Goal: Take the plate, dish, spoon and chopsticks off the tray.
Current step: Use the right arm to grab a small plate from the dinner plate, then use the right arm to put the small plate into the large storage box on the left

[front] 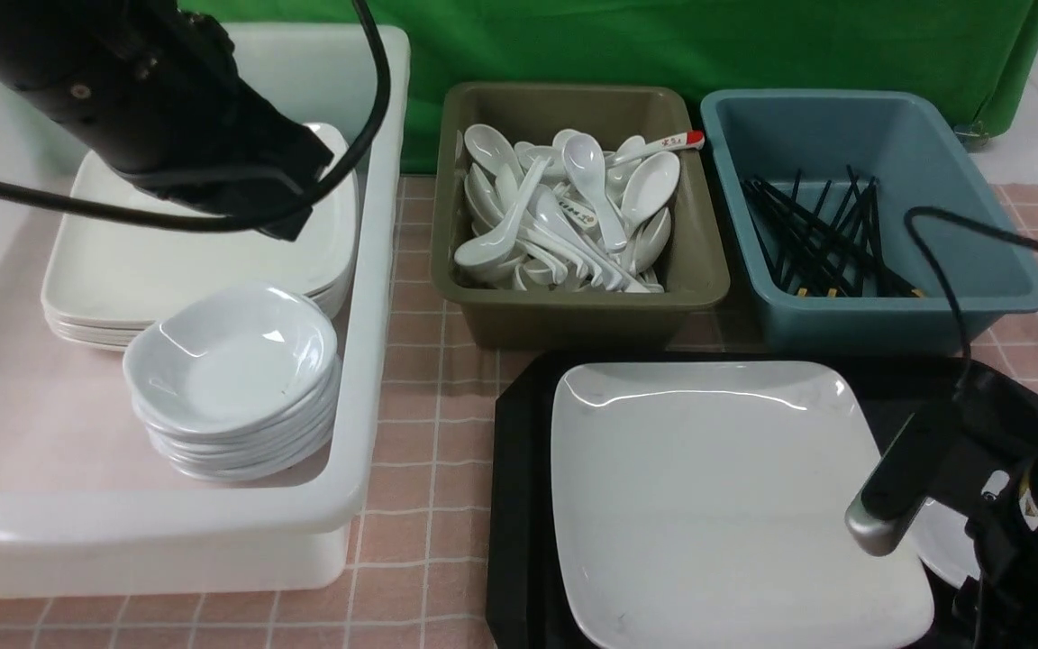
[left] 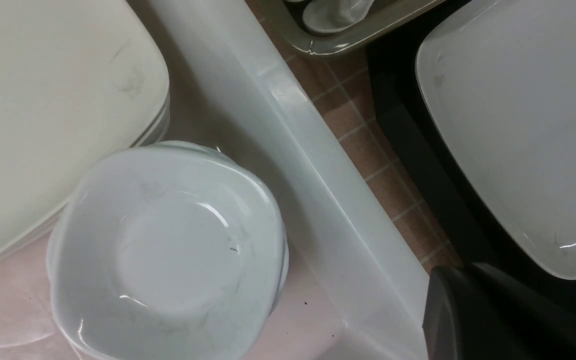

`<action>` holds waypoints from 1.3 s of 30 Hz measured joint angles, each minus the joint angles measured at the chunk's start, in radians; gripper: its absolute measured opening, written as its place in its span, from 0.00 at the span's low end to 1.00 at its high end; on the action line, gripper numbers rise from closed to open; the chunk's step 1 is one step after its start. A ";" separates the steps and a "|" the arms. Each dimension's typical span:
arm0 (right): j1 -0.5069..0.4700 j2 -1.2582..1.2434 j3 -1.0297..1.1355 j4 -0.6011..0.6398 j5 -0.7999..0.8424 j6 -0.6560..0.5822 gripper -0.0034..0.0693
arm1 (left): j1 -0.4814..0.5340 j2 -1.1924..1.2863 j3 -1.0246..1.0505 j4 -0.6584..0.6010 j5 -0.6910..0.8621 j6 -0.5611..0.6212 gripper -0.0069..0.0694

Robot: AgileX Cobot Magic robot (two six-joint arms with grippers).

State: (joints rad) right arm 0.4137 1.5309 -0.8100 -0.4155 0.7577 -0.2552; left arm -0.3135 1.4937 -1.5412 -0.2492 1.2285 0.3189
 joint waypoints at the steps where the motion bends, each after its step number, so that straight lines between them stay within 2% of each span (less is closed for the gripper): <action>1: 0.000 0.003 0.000 -0.005 -0.006 0.003 0.66 | 0.000 0.000 0.000 0.000 0.000 0.000 0.09; 5: 0.000 0.061 0.000 -0.094 -0.058 0.038 0.66 | 0.000 0.000 0.000 0.000 0.000 0.001 0.09; 12: 0.000 0.123 0.000 -0.123 -0.084 0.040 0.66 | 0.000 0.000 0.000 0.026 0.000 0.022 0.09; 15: 0.000 0.147 0.000 -0.128 -0.091 0.040 0.56 | 0.000 0.000 0.000 0.029 -0.001 0.026 0.09; 16: 0.000 0.152 0.000 -0.129 -0.093 0.040 0.48 | 0.000 0.000 0.000 0.029 -0.001 0.026 0.09; 17: 0.000 0.153 0.000 -0.131 -0.093 0.040 0.47 | 0.000 0.000 0.000 0.029 -0.001 0.026 0.09; 18: 0.000 0.153 -0.001 -0.139 -0.094 0.039 0.33 | 0.000 0.000 0.000 0.029 -0.002 0.026 0.09; 20: 0.005 0.151 -0.010 -0.147 -0.090 0.041 0.27 | 0.000 0.000 0.000 0.029 -0.002 0.027 0.09; 24: 0.009 0.150 -0.040 -0.140 -0.026 0.047 0.26 | 0.000 -0.001 0.000 0.029 -0.003 0.031 0.09; 30: 0.009 0.072 -0.119 -0.098 0.109 0.060 0.17 | 0.000 -0.001 0.000 0.030 -0.003 0.048 0.09; 35: 0.009 -0.020 -0.205 -0.020 0.163 0.058 0.16 | 0.000 -0.001 0.000 0.061 -0.003 0.048 0.09; 37: 0.009 -0.082 -0.281 0.076 0.182 0.013 0.16 | 0.000 -0.003 -0.001 0.110 -0.003 0.044 0.09; 39: 0.009 -0.121 -0.357 0.224 0.184 -0.061 0.16 | 0.000 -0.006 -0.016 0.171 -0.003 0.024 0.09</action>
State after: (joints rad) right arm 0.4225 1.4098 -1.1670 -0.1914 0.9418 -0.3165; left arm -0.3135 1.4881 -1.5571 -0.0782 1.2257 0.3426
